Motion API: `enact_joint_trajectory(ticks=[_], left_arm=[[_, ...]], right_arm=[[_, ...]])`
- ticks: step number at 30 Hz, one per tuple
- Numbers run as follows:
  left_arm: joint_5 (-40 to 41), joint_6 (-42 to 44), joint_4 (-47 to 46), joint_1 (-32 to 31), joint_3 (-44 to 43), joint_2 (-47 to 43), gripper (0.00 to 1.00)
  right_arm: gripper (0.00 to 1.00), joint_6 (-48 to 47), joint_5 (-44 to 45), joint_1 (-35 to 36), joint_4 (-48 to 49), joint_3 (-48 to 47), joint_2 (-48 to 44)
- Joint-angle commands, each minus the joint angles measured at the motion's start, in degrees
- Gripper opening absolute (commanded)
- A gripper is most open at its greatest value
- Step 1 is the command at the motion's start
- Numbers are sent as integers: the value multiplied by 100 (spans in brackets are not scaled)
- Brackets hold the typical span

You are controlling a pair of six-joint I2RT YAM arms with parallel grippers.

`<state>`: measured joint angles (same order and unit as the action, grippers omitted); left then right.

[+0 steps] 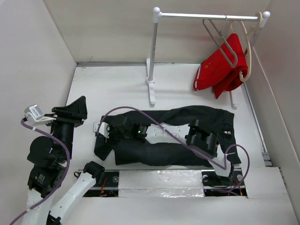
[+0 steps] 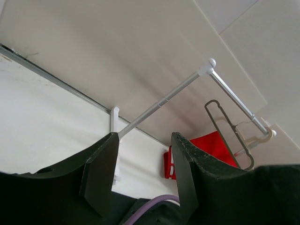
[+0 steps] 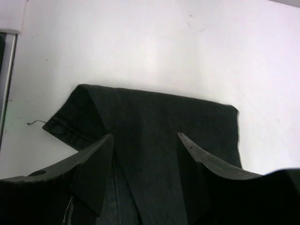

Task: Place the trousers on the hanger
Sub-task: Flatten out the trousers at the center of the board.

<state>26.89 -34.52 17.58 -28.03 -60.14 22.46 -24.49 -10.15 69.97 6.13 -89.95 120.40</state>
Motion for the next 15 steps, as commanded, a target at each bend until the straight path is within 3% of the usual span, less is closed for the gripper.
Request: enact_joint_trajectory(ticks=[1, 12, 15], left_arm=[[88, 279, 69, -18, 134, -66, 46], [-18, 297, 87, -18, 441, -215, 47], [-44, 271, 35, -18, 538, -242, 47]], right_arm=[[59, -152, -66, 200, -103, -548, 308], [59, -311, 435, 253, -534, -1086, 880], [58, -224, 1240, 253, -526, -1182, 968]])
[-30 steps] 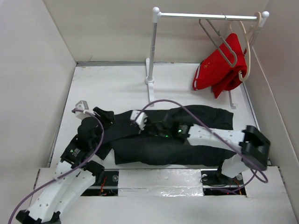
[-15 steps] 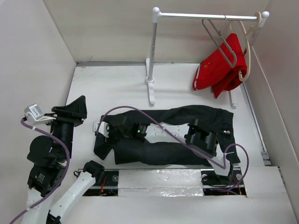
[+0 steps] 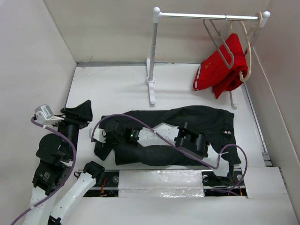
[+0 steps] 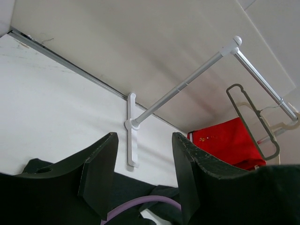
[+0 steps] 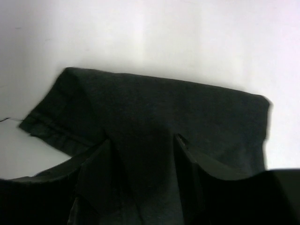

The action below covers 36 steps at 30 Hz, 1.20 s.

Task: Place the trousers on the hanger
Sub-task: Flatten out the trousers at the center of the board.

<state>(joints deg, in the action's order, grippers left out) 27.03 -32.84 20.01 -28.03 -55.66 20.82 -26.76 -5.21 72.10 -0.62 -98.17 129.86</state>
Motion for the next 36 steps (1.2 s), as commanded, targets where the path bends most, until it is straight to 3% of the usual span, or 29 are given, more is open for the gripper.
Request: enact_joint_trajectory(ticks=[1, 3, 4, 8, 14, 18, 20, 24, 28, 30, 33, 34, 36], left_arm=[[-75, 85, -252, -18, 125, -95, 47], [-101, 85, -235, -18, 152, -87, 47], [-92, 85, -217, -18, 169, -78, 47], [-101, -21, -269, -18, 459, -113, 47], [-22, -38, -226, -18, 653, -8, 47], [-74, -38, -357, -18, 766, 54, 47], [-180, -47, -533, -18, 785, 141, 47], [-180, -65, -507, -18, 749, 335, 47], [-172, -65, -349, -18, 767, 563, 51], [-206, -187, -270, -18, 863, 642, 53], [-294, -310, -226, -18, 1117, 765, 54], [-294, -406, -208, -18, 1162, 818, 54], [-329, -521, -252, -18, 1329, 871, 54]], right_arm=[[52, 74, 898, 41, 237, -317, 4], [39, 328, 1039, 41, 676, -177, -110], [24, 452, 1014, 41, 825, -63, -136], [0, 909, 872, -11, 1527, 192, -391], [0, 998, 759, -11, 2004, 1192, -1883], [0, 945, 592, -73, 1610, 1502, -2781], [0, 1050, 522, -448, 1391, 1476, -2905], [0, 1191, -129, -1214, 1180, 977, -2198], [0, 1182, -278, -1900, 275, -735, -764], [6, 1357, -270, -2128, -217, -1816, -245], [39, 1830, -226, -2506, -474, -2697, 416], [58, 1928, -295, -2638, -404, -2742, 495], [76, 2131, -349, -2718, -395, -2821, 488]])
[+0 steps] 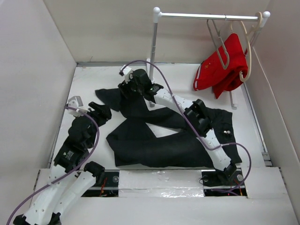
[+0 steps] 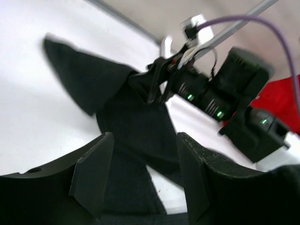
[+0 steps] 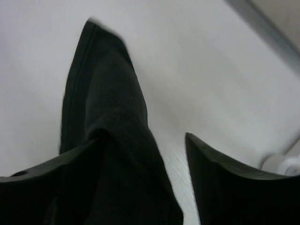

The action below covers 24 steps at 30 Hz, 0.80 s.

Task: Place the trousers on the hanger
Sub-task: Flatten out the trousers at the center of the board.

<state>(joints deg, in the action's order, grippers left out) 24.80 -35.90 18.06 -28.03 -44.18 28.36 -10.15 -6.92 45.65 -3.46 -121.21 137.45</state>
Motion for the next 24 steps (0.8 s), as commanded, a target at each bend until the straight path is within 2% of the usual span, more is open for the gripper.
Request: enact_joint_trajectory(ticks=[1, 5, 6, 7, 9, 10, 11, 13, 15, 16, 17, 18, 21, 24], left_arm=[[-168, -311, -153, -18, 226, 222, 54], [-388, -488, -470, -18, 489, 705, 52], [-423, -497, -575, -18, 603, 837, 49], [-423, -523, -837, -18, 665, 1125, 46], [-362, -584, -1119, -18, 770, 1478, 38], [-309, -602, -1425, -18, 806, 1923, 38], [-265, -637, -1533, -18, 806, 2163, 37], [-168, -725, -1438, -18, 526, 2907, 36], [59, -638, -1385, -18, 358, 3227, 39], [226, -594, -1358, -18, 358, 3481, 40], [445, -524, -1376, -18, 375, 3596, 42], [682, -462, -1402, 95, 367, 3746, 46], [658, -374, -1384, 377, 113, 4475, 46], [693, -225, -1367, 308, -325, 5204, 46]], right_arm=[[82, 470, -265, -74, -93, -492, -315], [83, 207, -205, -74, 64, 69, -885], [82, 102, -153, -74, 135, 306, -1321], [73, 75, -13, -74, 257, 935, -1578], [57, -4, 120, -74, 715, 1571, -2358], [15, -39, 242, -143, 759, 2070, -2598], [0, -74, 278, -144, 733, 2301, -2844], [0, -259, 323, -144, 759, 2854, -3623], [0, -373, 393, -92, 917, 3934, -4197], [0, -400, 454, 31, 1013, 4338, -4800], [0, -417, 507, 93, 1275, 5126, -5093], [0, -400, 551, 146, 1356, 5481, -5366], [1, -277, 507, 216, 1585, 6526, -6228], [3, -259, 498, 331, 1629, 7065, -6826]])
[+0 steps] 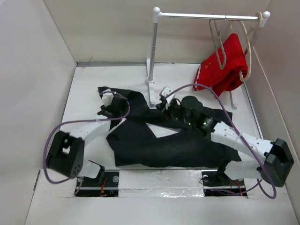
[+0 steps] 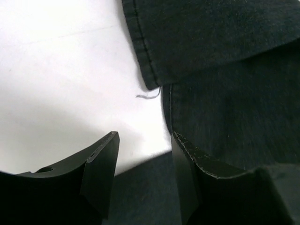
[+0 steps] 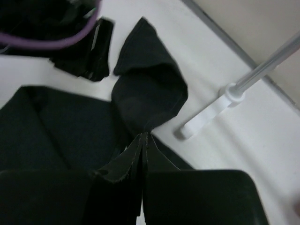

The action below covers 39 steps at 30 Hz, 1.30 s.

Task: Place the trousers on the hanger
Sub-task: Flatten out the trousers at the center of the board.

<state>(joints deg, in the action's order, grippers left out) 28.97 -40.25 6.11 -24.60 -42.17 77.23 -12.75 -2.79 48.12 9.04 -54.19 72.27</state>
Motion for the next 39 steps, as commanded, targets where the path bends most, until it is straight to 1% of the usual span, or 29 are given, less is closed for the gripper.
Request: enact_joint_trajectory(ticks=[1, 3, 4, 5, 7, 9, 11, 14, 15, 17, 19, 20, 21, 23, 24, 25, 26, 27, 28, 30, 31, 33, 34, 35, 36, 37, 39], left_arm=[[319, 298, -154, -36, -624, 641, 46], [599, 474, -119, -106, -914, 950, 46], [592, 535, -14, -11, -1072, 1300, 46], [592, 579, -5, 69, -1074, 1451, 46], [294, 518, 109, 314, -1363, 1872, 46], [127, 623, 14, 315, -1512, 2032, 44], [126, 641, 13, 315, -1653, 2234, 43], [258, 571, 241, 315, -1943, 2454, 37], [328, 545, 250, 315, -1961, 2455, 33], [337, 553, 119, 315, -1927, 2411, 29], [293, 571, 92, 368, -1987, 2489, 21], [258, 571, 136, 429, -2101, 2533, 3], [293, 536, 197, 430, -2172, 2595, 0], [398, 544, 364, 430, -2260, 2587, 0], [486, 544, 399, 430, -2286, 2508, 0], [539, 544, 504, 430, -2269, 2229, 0], [644, 605, 601, 343, -2226, 2043, 0], [723, 615, 602, 290, -2199, 1798, 0], [811, 615, 811, 219, -2181, 1265, 0], [899, 641, 1032, 35, -2111, 621, 0], [900, 685, 1172, 34, -2076, -87, 0], [673, 799, 1217, -27, -1997, -785, 0], [663, 947, 1261, -27, -2014, -1363, 0], [680, 1018, 1331, -27, -2075, -1551, 0], [724, 1036, 1462, -27, -2337, -1719, 0], [750, 1080, 1785, -27, -2531, -1877, 0], [794, 1133, 2077, -27, -3065, -1931, 0]], right_arm=[[4, 10, 181, 84, 345, 653, -432], [4, 53, 235, 154, 318, 892, -747], [5, 62, 243, 154, 300, 1093, -915], [6, 71, 252, 154, 274, 1173, -916], [8, 89, 252, 154, 239, 1297, -1170], [9, 89, 252, 154, 230, 1464, -1311], [9, 89, 252, 154, 134, 1578, -1452], [10, 98, 252, 154, 72, 1701, -1558], [10, 115, 252, 154, 72, 1797, -1575], [10, 185, 209, 206, 107, 1894, -1602], [10, 247, 182, 207, 203, 2018, -1602], [10, 291, 165, 207, 265, 2053, -1611], [10, 291, 173, 259, 274, 2079, -1602], [10, 291, 217, 259, 239, 2115, -1628], [10, 291, 252, 259, 117, 2115, -1689], [10, 282, 252, 312, 29, 2115, -1751], [10, 282, 487, 312, -129, 2123, -1899], [10, 282, 533, 312, -191, 2132, -1901], [10, 291, 586, 312, -244, 2150, -2075], [10, 335, 726, 312, -419, 2194, -2251], [10, 344, 840, 312, -481, 2211, -2409], [9, 352, 1218, 312, -578, 2290, -2524], [9, 361, 1289, 199, -605, 2308, -2568], [9, 361, 1316, 111, -622, 2308, -2569], [9, 379, 1272, 23, -657, 2299, -2551], [9, 370, 1237, -74, -666, 2282, -2525], [8, 387, 1167, -329, -806, 2229, -2402]])
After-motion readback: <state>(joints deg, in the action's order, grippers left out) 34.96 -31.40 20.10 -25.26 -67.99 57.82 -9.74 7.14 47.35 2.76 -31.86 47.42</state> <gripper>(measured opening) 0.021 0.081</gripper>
